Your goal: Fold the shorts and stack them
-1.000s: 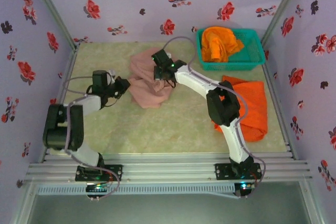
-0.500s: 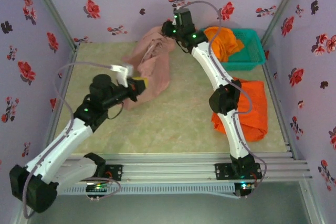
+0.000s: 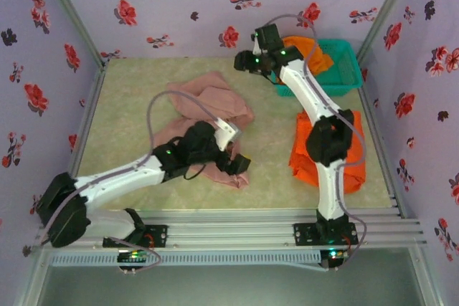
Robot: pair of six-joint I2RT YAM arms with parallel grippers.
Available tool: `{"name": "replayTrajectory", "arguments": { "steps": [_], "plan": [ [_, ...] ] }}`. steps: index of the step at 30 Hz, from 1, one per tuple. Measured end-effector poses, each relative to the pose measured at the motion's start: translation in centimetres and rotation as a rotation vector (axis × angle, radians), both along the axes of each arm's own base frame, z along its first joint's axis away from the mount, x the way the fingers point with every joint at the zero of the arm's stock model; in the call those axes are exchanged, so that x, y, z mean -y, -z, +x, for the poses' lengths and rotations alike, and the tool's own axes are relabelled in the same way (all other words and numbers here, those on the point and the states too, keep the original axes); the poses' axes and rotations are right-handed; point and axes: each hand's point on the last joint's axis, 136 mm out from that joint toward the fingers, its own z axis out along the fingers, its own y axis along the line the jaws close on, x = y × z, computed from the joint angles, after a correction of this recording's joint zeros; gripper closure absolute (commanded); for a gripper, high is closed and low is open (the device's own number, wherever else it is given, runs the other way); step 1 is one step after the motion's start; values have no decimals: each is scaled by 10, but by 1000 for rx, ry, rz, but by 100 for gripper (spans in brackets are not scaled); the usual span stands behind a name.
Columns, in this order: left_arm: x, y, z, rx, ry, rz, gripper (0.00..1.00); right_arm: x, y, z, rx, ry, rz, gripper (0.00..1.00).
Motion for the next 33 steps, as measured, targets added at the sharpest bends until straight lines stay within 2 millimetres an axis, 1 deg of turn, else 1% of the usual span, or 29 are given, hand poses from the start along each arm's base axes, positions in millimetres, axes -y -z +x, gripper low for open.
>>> {"name": "replayTrajectory", "arguments": {
  "steps": [1,3,5,6,8,9,10,12,14,15,16,18,21,23,26,28,33],
  "plan": [
    [-10,-12,9,10,-40,-31,1,6,1,-16,-7,2,-11,37],
    [-42,-42,33,35,-163,-103,1,15,2,-49,-11,4,-16,37],
    [-76,-58,53,40,-286,-146,1,21,8,-80,-8,3,-21,34],
    [-94,-62,61,32,-351,-156,1,26,15,-97,-9,5,-37,32],
    [-127,-60,75,-4,-474,-163,1,25,29,-127,-10,-19,-79,30],
    [-145,-54,81,-32,-542,-162,1,19,38,-143,-14,-42,-103,29],
    [-158,-46,85,-60,-592,-159,1,12,48,-160,-21,-75,-129,29],
    [-194,-17,92,-152,-731,-139,4,-4,69,-190,-35,-140,-186,28],
    [-226,14,94,-248,-855,-114,7,-17,85,-216,-42,-198,-240,24],
    [-241,31,92,-300,-915,-100,10,-21,91,-227,-43,-219,-270,24],
    [-252,43,91,-340,-962,-91,11,-24,94,-236,-42,-231,-300,24],
    [-273,68,87,-426,-1054,-72,13,-29,97,-248,-28,-248,-348,24],
    [-291,96,88,-522,-1139,-48,15,-35,105,-259,-32,-258,-431,23],
    [-296,111,89,-576,-1165,-34,15,-38,113,-264,-47,-263,-483,23],
    [-293,130,91,-644,-1165,-22,17,-42,126,-270,-73,-275,-550,21],
    [-291,139,92,-677,-1164,-22,19,-44,135,-273,-89,-286,-588,22],
    [-288,152,99,-704,-1165,-31,23,-49,152,-275,-123,-288,-637,27]
  ]
}}
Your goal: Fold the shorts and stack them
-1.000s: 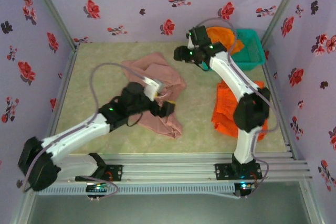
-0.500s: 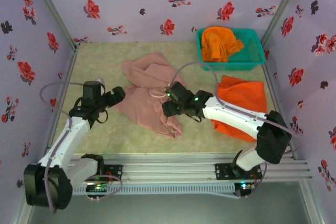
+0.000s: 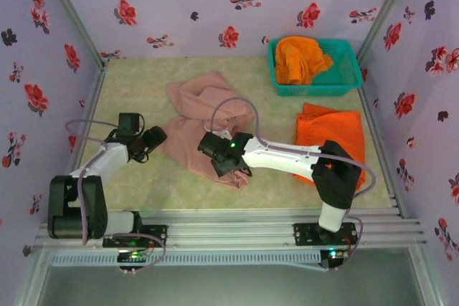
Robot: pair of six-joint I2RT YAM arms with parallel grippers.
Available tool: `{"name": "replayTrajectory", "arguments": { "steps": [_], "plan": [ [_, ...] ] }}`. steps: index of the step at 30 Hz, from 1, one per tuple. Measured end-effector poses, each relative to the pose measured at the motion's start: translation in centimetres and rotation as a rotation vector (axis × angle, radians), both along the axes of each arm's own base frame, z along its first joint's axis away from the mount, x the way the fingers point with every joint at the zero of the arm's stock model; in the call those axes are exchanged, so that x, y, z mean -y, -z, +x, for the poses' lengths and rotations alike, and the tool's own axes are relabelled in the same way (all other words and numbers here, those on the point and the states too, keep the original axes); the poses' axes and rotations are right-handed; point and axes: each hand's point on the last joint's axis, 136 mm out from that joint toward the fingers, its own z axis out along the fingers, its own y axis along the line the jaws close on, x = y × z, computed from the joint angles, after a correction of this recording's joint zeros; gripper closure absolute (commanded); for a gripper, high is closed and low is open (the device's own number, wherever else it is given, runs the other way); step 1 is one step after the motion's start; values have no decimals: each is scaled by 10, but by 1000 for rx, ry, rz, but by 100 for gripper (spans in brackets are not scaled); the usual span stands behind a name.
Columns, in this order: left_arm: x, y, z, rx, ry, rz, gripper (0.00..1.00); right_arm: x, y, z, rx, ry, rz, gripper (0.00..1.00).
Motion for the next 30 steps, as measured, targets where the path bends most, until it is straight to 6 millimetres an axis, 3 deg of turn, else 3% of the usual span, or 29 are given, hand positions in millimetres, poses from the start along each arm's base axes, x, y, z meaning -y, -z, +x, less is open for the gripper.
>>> {"name": "replayTrajectory", "arguments": {
  "steps": [6,12,18,23,25,30],
  "plan": [
    [1,25,2,-60,-6,-8,30,-11,15,6,-18,10,-39,39],
    [-1,31,5,-84,-23,-8,43,-8,30,7,-30,20,-84,72],
    [-7,36,5,-138,-48,13,60,-7,25,9,-17,36,-92,99],
    [-11,39,10,-165,-64,25,91,-3,22,14,-7,49,-95,100],
    [-6,37,28,-122,-54,7,100,-1,16,18,-5,63,-77,100],
    [1,9,73,28,-38,-23,100,8,-2,40,4,123,-10,100]
  ]
}}
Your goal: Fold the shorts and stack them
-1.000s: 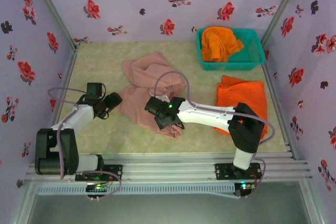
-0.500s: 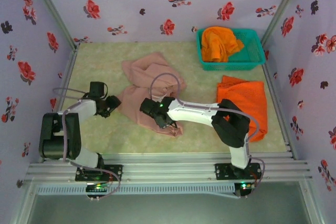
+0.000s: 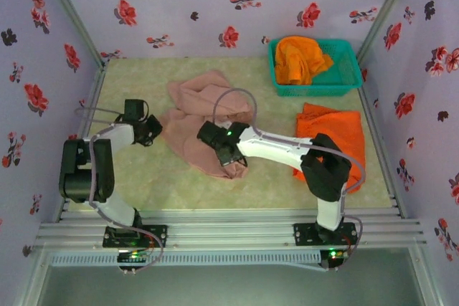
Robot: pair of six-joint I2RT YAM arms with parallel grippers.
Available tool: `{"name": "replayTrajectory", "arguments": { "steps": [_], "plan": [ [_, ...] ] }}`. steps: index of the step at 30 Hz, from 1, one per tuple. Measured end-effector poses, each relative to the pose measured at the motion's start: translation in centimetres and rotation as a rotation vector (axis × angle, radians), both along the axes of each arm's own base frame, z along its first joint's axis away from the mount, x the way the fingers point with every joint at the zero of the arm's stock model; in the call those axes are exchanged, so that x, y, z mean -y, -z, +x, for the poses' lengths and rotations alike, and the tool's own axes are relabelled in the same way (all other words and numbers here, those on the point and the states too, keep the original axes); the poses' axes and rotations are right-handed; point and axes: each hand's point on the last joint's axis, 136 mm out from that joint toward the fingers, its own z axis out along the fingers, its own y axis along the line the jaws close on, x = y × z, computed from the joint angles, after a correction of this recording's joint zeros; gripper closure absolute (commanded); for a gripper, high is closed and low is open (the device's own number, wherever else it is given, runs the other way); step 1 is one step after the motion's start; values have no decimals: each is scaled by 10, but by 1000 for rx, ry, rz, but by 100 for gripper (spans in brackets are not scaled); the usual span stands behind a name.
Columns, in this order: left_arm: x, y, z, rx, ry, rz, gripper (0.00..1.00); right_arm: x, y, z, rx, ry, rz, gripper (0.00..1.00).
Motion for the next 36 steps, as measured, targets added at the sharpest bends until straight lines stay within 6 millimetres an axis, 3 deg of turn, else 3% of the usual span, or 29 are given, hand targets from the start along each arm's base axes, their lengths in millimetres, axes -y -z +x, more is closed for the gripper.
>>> {"name": "replayTrajectory", "arguments": {
  "steps": [3,5,8,13,15,17,19,21,23,26,30,33,36],
  "plan": [
    [0,-27,23,74,-1,-6,100,-1,-16,23,8,28,59,100],
    [-2,-51,40,125,-6,-10,100,-6,-38,46,24,42,121,100],
    [-14,-106,71,227,-30,-13,100,-24,-90,101,101,65,249,100],
    [-54,-239,126,448,-91,11,100,-48,-212,209,354,76,519,100],
    [-73,-300,140,545,-114,34,100,-45,-259,235,465,76,642,100],
    [-91,-359,144,642,-133,63,100,-34,-294,249,537,76,738,100],
    [-106,-416,136,738,-149,102,100,-18,-326,260,593,81,839,100],
    [-114,-462,118,821,-153,143,100,-4,-346,267,625,85,903,100],
    [-115,-492,97,876,-150,180,100,11,-361,271,651,80,940,100],
    [-109,-508,58,899,-134,230,100,25,-378,266,668,57,968,100],
    [-104,-481,-2,874,-148,283,100,29,-385,246,649,-6,954,100],
    [-102,-446,-46,858,-171,315,100,31,-366,230,589,-33,907,100],
    [-99,-401,-78,833,-186,323,100,34,-314,212,469,-18,855,99]
  ]
}}
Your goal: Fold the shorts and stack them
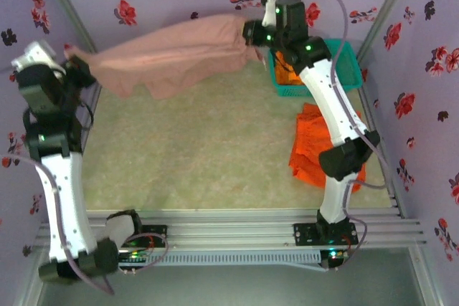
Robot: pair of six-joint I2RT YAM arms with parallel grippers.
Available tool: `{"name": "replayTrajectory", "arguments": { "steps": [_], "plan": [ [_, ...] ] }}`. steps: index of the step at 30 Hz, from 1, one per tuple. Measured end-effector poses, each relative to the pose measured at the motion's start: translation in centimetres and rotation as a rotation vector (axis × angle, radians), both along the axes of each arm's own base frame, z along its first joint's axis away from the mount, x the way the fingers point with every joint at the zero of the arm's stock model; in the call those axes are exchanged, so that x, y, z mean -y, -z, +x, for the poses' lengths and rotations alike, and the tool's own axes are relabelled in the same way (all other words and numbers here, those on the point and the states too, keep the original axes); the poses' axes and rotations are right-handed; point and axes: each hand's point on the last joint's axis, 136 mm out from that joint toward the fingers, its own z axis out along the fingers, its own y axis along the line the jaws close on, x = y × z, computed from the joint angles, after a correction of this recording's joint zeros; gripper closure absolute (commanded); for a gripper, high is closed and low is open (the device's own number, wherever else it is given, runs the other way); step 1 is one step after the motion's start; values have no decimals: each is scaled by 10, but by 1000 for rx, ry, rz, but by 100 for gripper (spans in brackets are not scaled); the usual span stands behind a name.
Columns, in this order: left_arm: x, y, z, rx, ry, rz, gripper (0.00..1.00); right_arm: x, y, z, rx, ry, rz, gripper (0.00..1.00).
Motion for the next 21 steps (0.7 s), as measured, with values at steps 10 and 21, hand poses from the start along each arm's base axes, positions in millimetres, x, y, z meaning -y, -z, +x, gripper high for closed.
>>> {"name": "replayTrajectory", "arguments": {
  "steps": [10,21],
  "plan": [
    [3,180,-45,-311,-63,-113,100,3,257,-155,-494,-22,-266,95],
    [-3,195,-63,-391,-114,-83,100,-8,325,-263,-740,86,-194,95]
  ]
}}
